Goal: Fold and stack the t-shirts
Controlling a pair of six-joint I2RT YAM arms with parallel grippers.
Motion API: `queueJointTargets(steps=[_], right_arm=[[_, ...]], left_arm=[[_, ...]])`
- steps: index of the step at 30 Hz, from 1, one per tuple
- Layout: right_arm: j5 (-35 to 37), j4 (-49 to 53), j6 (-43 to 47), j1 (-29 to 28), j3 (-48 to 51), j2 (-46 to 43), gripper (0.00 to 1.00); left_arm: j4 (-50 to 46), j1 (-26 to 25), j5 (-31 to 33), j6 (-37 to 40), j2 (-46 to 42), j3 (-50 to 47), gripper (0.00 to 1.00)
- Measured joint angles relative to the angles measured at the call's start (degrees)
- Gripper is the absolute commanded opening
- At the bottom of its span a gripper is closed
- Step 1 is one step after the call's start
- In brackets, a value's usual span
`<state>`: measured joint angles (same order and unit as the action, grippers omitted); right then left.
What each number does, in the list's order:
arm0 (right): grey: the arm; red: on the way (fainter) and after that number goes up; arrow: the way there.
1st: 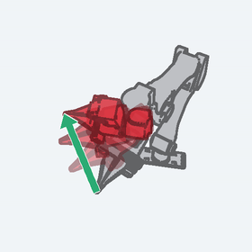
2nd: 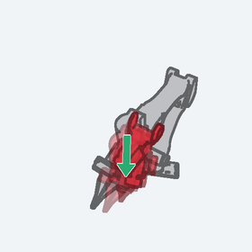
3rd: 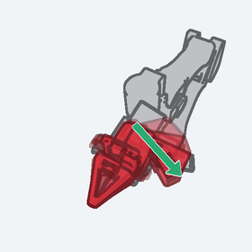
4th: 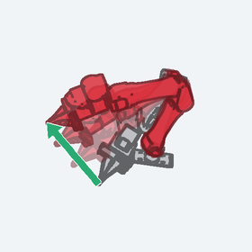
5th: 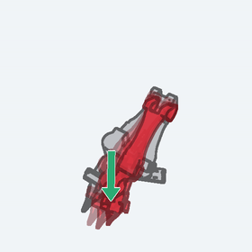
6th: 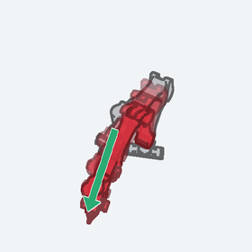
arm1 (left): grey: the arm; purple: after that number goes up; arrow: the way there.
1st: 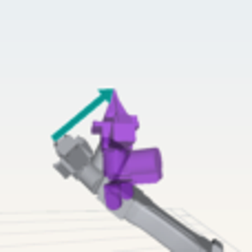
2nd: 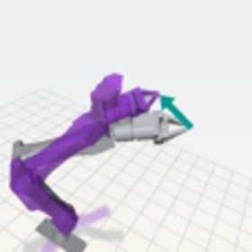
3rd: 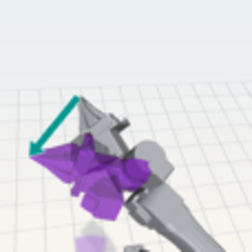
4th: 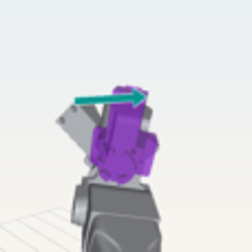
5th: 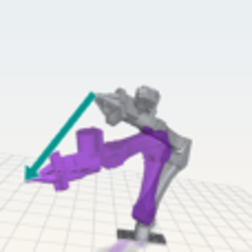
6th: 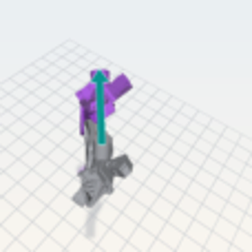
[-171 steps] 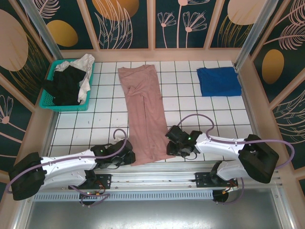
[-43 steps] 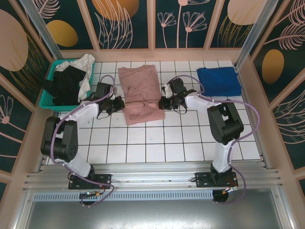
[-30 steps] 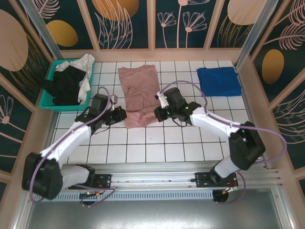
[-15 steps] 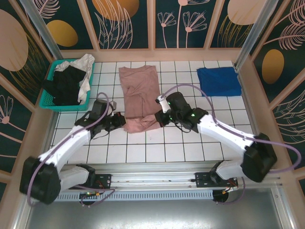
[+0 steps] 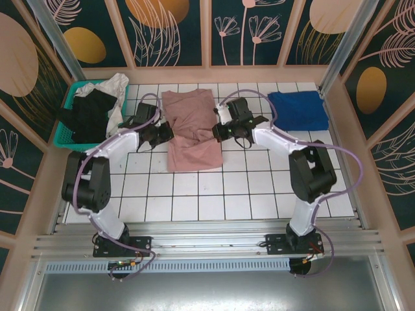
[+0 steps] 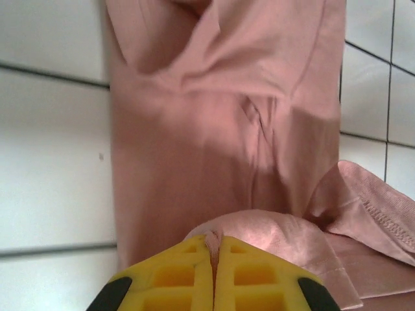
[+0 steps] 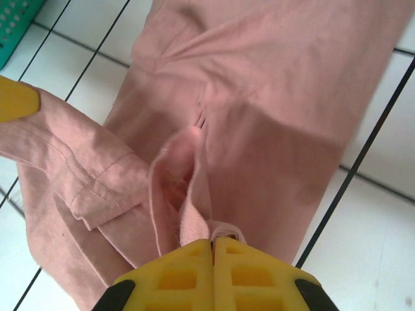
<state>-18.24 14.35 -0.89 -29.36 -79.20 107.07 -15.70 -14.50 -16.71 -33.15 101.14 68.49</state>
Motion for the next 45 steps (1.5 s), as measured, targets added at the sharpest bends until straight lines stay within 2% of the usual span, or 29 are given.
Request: queueJointTargets(steps=[7, 10, 12, 14, 18, 20, 24, 26, 28, 31, 36, 45], right_arm=[[-4.1, 0.7, 1.0, 3.5, -8.1, 10.0, 0.00], [-5.9, 1.0, 1.3, 4.5, -9.8, 12.4, 0.19], [-6.2, 1.1, 1.8, 5.2, -10.7, 13.6, 0.22], [-5.6, 1.4, 1.7, 5.8, -12.1, 14.6, 0.32], [-0.9, 1.5, -0.1, 6.5, -12.9, 14.1, 0.32], [1.0, -0.2, -1.2, 6.4, -9.3, 11.1, 0.33], [1.8, -3.3, -2.5, 2.9, 5.3, -1.4, 0.32], [1.5, -4.1, -2.5, -0.9, 8.3, -4.1, 0.30], [0.2, -5.3, -2.6, -4.4, 8.5, -3.1, 0.27], [-1.4, -6.0, -2.4, -6.8, 6.3, 2.3, 0.22], [-0.9, -3.5, -1.5, -4.9, -4.9, 14.1, 0.20], [0.6, -1.4, -2.1, -1.3, -17.1, 19.4, 0.19]], left_arm=[[-1.1, 1.2, -0.8, 1.9, 10.3, 7.4, 0.05], [-2.0, 1.7, -0.9, 2.4, 12.9, 9.9, 0.22], [-2.5, 2.2, -1.0, 2.7, 14.3, 11.7, 0.33], [-3.2, 2.7, -0.8, 3.3, 15.5, 13.7, 0.37], [-4.1, 3.4, -0.5, 4.3, 16.1, 15.8, 0.43], [-4.3, 3.5, 0.3, 4.7, 15.5, 15.5, 0.45], [-4.6, 3.4, 2.3, 5.5, 9.7, 9.9, 0.47], [-4.7, 3.1, 2.7, 5.7, 5.3, 5.9, 0.47], [-4.7, 2.3, 2.9, 5.7, 1.8, 2.8, 0.47], [-4.1, 1.0, 2.7, 5.6, -0.9, -1.0, 0.45], [-2.5, 0.6, 1.9, 4.2, -3.8, -9.5, 0.44], [2.8, -0.4, -1.0, 0.3, -11.6, -25.1, 0.43]])
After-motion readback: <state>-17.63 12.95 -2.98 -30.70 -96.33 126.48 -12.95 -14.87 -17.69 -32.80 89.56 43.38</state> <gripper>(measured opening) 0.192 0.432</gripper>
